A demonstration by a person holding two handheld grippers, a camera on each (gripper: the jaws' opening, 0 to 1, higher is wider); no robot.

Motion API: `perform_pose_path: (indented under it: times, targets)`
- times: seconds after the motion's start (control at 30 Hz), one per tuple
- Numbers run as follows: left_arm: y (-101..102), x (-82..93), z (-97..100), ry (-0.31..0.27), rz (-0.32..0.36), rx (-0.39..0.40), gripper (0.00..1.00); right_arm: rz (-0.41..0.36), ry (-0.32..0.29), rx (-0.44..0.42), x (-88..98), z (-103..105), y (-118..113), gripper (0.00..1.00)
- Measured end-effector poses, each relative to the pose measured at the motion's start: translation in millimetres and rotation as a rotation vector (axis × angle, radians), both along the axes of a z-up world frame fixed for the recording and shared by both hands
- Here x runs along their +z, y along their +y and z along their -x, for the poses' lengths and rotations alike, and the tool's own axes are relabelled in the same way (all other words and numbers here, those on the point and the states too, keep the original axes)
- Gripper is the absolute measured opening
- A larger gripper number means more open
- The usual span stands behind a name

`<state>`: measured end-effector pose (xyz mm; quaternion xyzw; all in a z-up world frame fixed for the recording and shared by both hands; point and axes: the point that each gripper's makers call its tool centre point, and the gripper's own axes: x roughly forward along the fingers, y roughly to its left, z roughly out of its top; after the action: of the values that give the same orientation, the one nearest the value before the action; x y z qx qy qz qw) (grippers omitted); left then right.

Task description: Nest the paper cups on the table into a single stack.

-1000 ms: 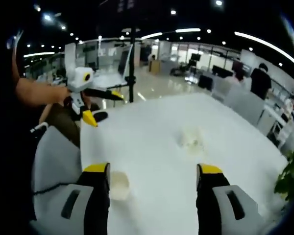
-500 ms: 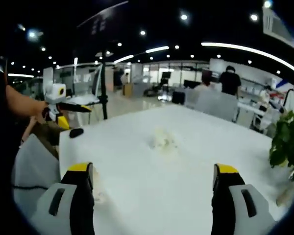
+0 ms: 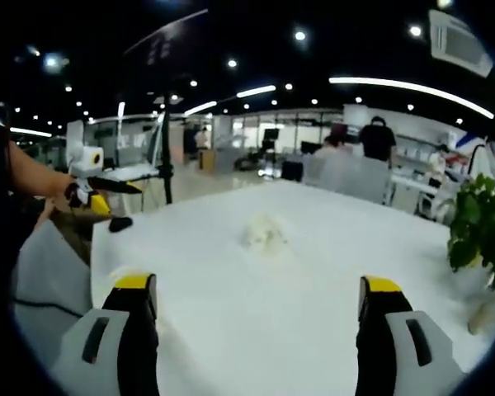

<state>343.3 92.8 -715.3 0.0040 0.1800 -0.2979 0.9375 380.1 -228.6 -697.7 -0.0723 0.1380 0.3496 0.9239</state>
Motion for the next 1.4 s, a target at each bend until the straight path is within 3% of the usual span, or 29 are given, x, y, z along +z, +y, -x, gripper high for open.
perform_pose_path:
  times: [0.07, 0.13, 0.23, 0.3, 0.5, 0.57, 0.63, 0.73, 1.0, 1.03, 1.17, 1.4]
  targets:
    - [1, -3.0, -1.2, 0.012, -0.002, -0.004, 0.98, -0.007, -0.015, -0.033, 4.5, -2, -4, 1.0]
    - [0, 0.0, -3.0, -0.001, 0.009, -0.008, 0.98, -0.016, -0.068, -0.061, 11.6, -6, -8, 1.0]
    - [1, 2.2, -5.9, -0.008, 0.016, -0.008, 0.98, -0.033, 0.008, -0.091, 2.0, -7, -14, 1.0]
    - [2, 1.9, -7.7, -0.017, 0.005, -0.009, 0.98, -0.052, -0.021, -0.078, 7.3, -6, -11, 1.0]
    - [-2, -4.7, -7.9, -0.02, -0.026, -0.038, 0.98, -0.044, -0.024, -0.068, 4.2, -3, -10, 1.0]
    - [-4, -5.3, -8.0, -0.021, -0.021, -0.044, 0.98, -0.069, -0.051, -0.065, 8.5, -3, -9, 1.0]
    - [-4, -7.6, -9.2, -0.026, -0.016, -0.047, 0.98, -0.078, -0.134, -0.044, 18.6, -4, -6, 1.0]
    - [-6, -13.3, -11.6, -0.013, -0.016, -0.051, 0.98, -0.065, -0.089, -0.057, 9.7, -4, -7, 1.0]
    - [-9, -27.1, -25.7, -0.006, -0.01, -0.033, 0.98, -0.092, -0.078, -0.099, -1.3, -5, -13, 1.0]
    - [-10, -29.4, -27.1, -0.002, -0.012, -0.031, 0.98, -0.087, -0.051, -0.103, -7.6, -4, -13, 1.0]
    - [-20, -39.8, -35.7, 0.033, -0.012, -0.038, 0.98, -0.059, -0.059, -0.108, -13.9, -3, -13, 1.0]
    - [-35, -56.6, -59.8, 0.054, 0.006, -0.012, 0.98, -0.076, -0.022, -0.116, -23.9, 1, -16, 1.0]
